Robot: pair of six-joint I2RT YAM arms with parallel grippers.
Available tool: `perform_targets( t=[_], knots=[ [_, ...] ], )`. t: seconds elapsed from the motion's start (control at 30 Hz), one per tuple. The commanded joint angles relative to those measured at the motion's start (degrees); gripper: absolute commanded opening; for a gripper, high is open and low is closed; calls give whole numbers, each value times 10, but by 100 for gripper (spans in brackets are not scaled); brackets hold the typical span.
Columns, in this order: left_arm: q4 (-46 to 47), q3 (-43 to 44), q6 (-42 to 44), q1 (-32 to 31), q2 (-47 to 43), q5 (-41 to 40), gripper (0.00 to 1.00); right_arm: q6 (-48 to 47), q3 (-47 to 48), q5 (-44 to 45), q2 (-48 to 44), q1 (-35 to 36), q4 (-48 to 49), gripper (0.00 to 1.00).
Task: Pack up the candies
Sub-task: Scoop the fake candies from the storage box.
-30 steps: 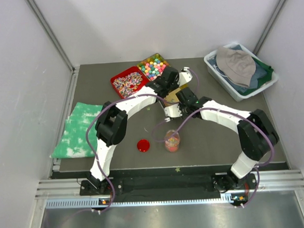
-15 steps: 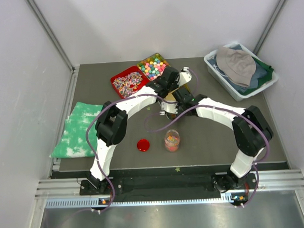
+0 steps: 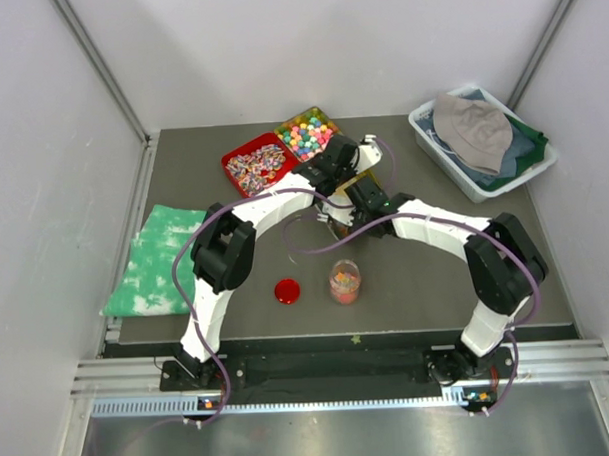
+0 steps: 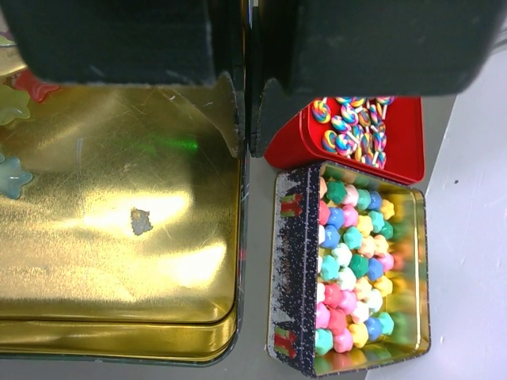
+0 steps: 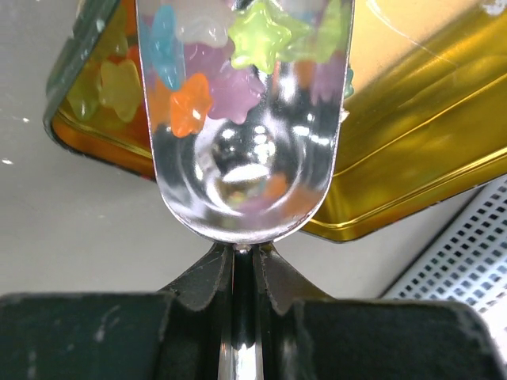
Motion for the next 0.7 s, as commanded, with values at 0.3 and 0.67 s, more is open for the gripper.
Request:
perform_targets(
  t=[0.3, 0.67],
  knots=[
    [30, 20, -58, -15, -15, 27, 0, 97, -17, -62, -6, 24, 88, 0],
    [27, 15, -63, -16, -17, 26, 0, 135, 27, -51, 15, 44, 98, 0]
  ],
)
